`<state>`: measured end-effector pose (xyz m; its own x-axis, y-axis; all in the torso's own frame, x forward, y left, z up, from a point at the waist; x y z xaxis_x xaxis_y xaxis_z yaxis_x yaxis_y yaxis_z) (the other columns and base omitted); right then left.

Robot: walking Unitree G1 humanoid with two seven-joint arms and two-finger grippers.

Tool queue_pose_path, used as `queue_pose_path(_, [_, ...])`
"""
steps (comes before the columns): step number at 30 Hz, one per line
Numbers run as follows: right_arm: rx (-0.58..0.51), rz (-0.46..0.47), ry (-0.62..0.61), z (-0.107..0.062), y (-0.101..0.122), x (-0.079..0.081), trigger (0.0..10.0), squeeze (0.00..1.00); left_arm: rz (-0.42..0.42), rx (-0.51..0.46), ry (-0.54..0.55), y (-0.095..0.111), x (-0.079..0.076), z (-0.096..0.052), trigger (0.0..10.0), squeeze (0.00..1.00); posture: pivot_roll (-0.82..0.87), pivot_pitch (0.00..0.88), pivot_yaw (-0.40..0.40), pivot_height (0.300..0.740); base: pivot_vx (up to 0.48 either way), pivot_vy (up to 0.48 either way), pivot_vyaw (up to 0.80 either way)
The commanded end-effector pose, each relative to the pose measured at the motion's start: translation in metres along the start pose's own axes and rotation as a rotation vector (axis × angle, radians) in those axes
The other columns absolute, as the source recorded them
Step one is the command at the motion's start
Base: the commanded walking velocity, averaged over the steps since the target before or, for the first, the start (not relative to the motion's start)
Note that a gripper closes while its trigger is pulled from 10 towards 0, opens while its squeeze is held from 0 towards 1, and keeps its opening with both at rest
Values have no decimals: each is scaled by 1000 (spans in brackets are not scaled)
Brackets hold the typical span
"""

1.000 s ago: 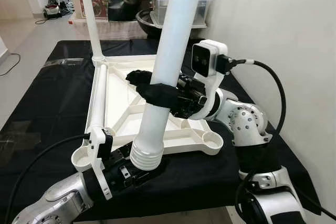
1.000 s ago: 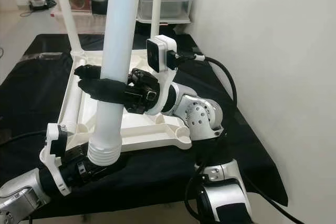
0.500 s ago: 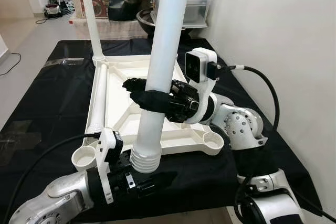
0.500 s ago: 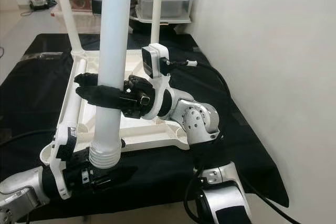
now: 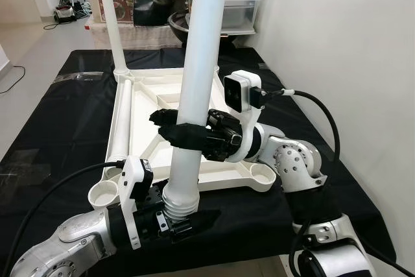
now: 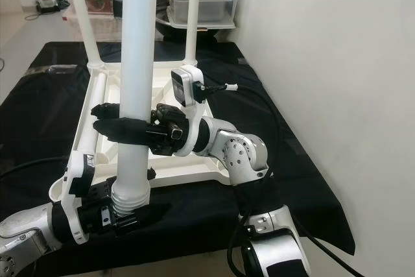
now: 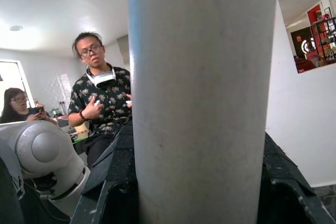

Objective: Building children table

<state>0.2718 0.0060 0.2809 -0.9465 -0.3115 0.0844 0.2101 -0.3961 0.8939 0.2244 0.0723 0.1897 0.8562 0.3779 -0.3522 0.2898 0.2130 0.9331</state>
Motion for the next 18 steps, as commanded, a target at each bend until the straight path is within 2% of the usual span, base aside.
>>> queue_pose_path(1, [-2, 1, 4, 0, -3, 1, 0, 0, 20, 12, -4, -1, -1, 0, 5216, 0, 102, 0, -70, 740, 0, 0, 0])
queue_pose_path(2, [-2, 1, 4, 0, -3, 1, 0, 0, 20, 12, -4, -1, -1, 0, 5216, 0, 102, 0, -70, 740, 0, 0, 0])
queue_pose_path(3, [0, 3, 0, 0, -4, 0, 0, 0, 21, 5, -8, -1, -1, 0, 0, 0, 97, 0, -68, 740, 0, 0, 0])
queue_pose_path(16, [37, 13, -58, -2, -11, -7, 0, 0, 21, -30, -5, 1, -1, 0, 0, 0, 97, 0, -70, 740, 0, 0, 0])
queue_pose_path(17, [106, 8, -85, -1, -20, -10, 10000, 0, 26, -28, -3, 1, -1, 0, 0, 0, 97, 0, -70, 740, 0, 0, 0])
queue_pose_path(18, [106, 8, -85, -1, -20, -10, 10000, 0, 26, -28, -3, 1, -1, 0, 0, 0, 97, 0, -70, 740, 0, 0, 0])
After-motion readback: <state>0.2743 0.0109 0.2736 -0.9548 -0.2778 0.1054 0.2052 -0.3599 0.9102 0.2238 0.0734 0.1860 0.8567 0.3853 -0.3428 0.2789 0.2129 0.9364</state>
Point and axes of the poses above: a point about 5 cm out from each wrist's last joint towards the gripper, its own z axis pointing out of the wrist towards the gripper, its own y axis along the axis of the wrist's last joint, x = y × z, the point moved 6 cm from there along z, pointing out of the wrist towards the gripper, and after that the axes turned 9 degrees about -z, right-handed, at the moved point
